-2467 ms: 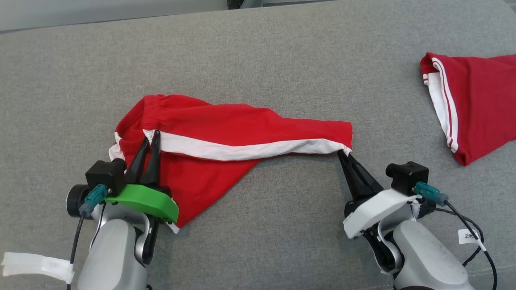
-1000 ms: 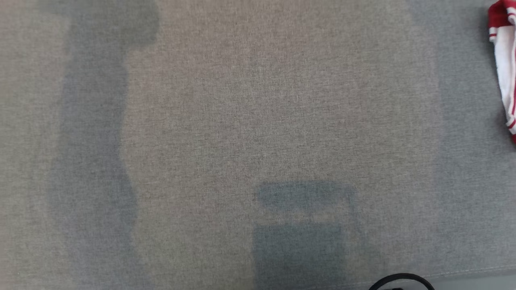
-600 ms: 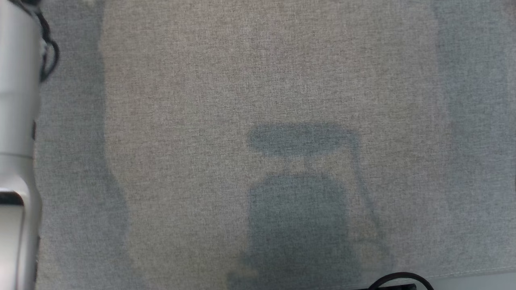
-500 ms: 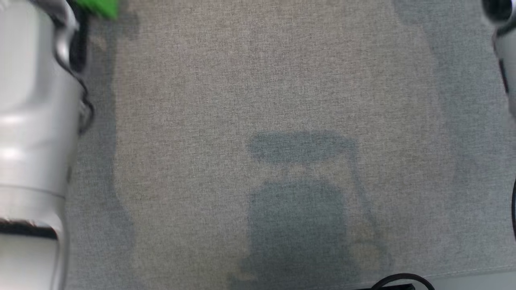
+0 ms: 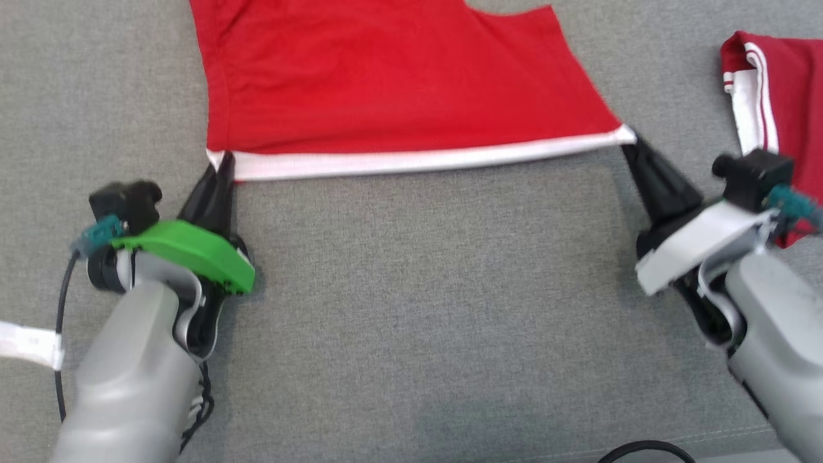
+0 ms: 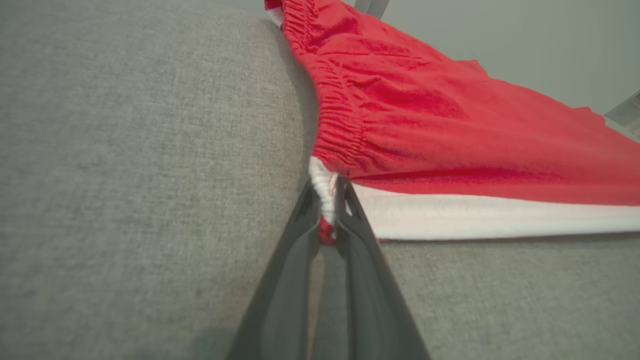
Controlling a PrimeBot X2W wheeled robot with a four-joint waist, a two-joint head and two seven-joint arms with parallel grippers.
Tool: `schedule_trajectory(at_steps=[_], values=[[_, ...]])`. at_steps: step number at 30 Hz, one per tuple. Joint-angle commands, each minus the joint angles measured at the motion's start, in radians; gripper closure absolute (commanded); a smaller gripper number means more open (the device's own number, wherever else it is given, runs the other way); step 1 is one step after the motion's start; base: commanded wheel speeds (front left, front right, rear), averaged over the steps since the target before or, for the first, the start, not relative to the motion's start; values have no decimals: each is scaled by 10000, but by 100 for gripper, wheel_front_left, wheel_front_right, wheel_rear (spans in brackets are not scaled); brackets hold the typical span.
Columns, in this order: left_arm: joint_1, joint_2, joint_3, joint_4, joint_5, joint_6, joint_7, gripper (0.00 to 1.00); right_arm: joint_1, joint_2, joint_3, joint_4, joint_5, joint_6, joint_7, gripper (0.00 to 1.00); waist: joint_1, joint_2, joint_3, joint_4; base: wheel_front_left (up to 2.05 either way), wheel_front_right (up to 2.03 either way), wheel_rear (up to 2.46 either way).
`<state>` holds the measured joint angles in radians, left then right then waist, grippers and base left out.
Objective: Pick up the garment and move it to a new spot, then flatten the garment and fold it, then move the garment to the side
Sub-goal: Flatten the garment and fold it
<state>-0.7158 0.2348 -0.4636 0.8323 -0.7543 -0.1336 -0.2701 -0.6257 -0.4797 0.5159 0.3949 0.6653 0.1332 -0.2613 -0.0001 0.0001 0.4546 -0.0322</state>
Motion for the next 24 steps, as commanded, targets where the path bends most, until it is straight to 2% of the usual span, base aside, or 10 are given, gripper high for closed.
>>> schedule_trajectory(at_steps=[1, 6, 11, 19, 21, 24], values=[[1248, 46, 75, 367, -154, 57, 125, 100, 656, -41, 23, 208, 84, -48, -45, 100, 1, -1, -1293, -202, 0, 0, 0], [3073, -36, -5, 333, -266, 56, 154, 100, 2384, 351, 577, 454, 894, -45, -45, 100, 1, -1, -2580, -242, 0, 0, 0], [4469, -169, 122, 185, -204, 57, 163, 100, 3539, -51, 1552, 636, 1853, -45, -45, 100, 1, -1, -3675, -274, 0, 0, 0], [6121, -195, 518, -309, -408, 75, 145, 100, 4544, -380, 2847, 563, 3022, -42, -44, 100, 1, -1, -4572, -324, 0, 0, 0], [6405, -259, 288, -489, -408, 75, 134, 100, 4819, -476, 2533, 481, 3309, -43, -46, 100, 1, -1, -4653, -227, 0, 0, 0], [6836, -186, 109, -935, -569, 63, 80, 100, 5351, -596, 2614, 330, 3412, -40, -46, 100, 1, -1, -4725, -67, 0, 0, 0]])
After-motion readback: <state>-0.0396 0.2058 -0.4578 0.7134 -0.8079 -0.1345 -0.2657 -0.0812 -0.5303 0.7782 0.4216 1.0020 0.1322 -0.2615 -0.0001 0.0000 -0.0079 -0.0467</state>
